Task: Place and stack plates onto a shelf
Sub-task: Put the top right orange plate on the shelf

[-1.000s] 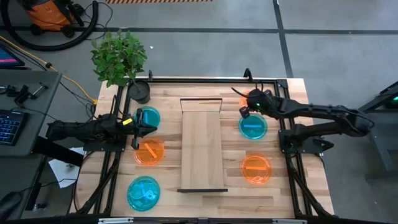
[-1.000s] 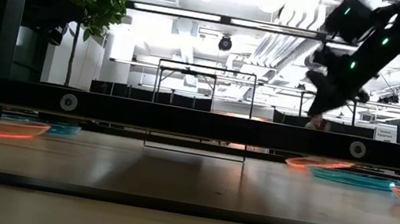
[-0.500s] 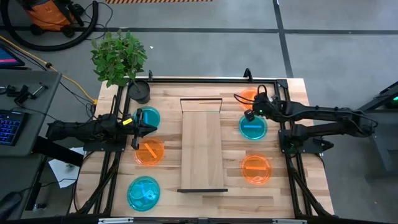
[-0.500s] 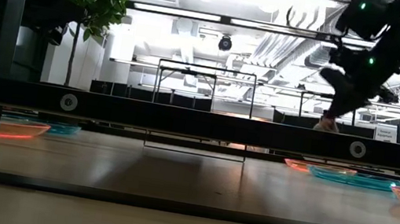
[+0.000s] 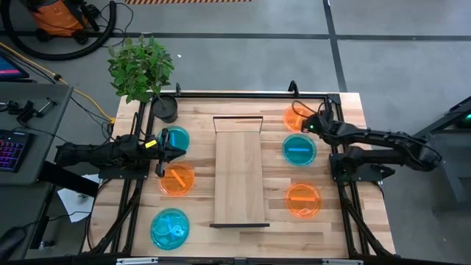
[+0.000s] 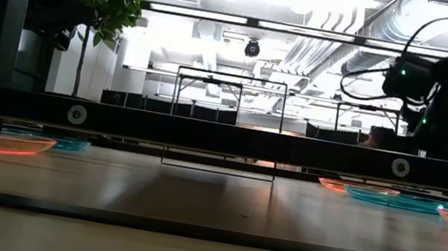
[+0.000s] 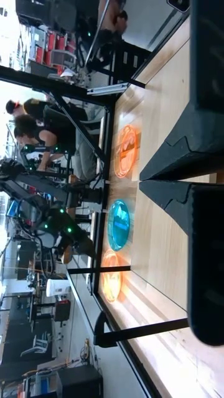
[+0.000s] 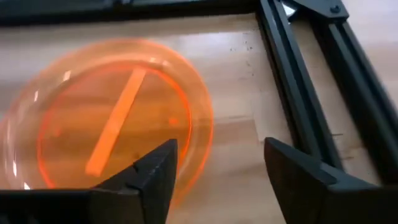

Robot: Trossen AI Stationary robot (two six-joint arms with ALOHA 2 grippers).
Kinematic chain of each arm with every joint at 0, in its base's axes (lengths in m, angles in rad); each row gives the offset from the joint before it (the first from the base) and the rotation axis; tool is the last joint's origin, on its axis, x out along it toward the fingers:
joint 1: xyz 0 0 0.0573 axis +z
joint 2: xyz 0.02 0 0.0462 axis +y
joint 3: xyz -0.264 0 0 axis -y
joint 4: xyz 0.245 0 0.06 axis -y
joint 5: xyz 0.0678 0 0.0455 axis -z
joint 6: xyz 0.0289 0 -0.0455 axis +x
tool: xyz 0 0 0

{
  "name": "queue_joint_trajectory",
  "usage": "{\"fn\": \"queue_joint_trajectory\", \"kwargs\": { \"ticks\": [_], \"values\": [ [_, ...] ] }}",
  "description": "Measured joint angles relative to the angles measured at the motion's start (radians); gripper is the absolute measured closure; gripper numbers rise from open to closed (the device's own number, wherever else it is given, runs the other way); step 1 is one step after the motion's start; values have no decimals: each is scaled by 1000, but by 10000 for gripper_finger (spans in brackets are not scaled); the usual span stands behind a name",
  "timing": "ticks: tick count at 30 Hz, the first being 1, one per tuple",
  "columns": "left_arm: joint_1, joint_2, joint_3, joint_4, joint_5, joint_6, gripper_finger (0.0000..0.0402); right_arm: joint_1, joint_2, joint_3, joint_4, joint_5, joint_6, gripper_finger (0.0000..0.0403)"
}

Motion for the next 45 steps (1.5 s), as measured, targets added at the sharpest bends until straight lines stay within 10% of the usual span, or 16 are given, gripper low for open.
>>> {"fn": "queue_joint_trajectory", "kwargs": {
  "ticks": [15, 45],
  "values": [
    [0, 0, 0, 0, 0, 0, 401, -184, 1, -181, 418, -189, 42, 226],
    [0, 0, 0, 0, 0, 0, 401, -217, 170, -53, 424, -172, 6, 229]
  ]
}}
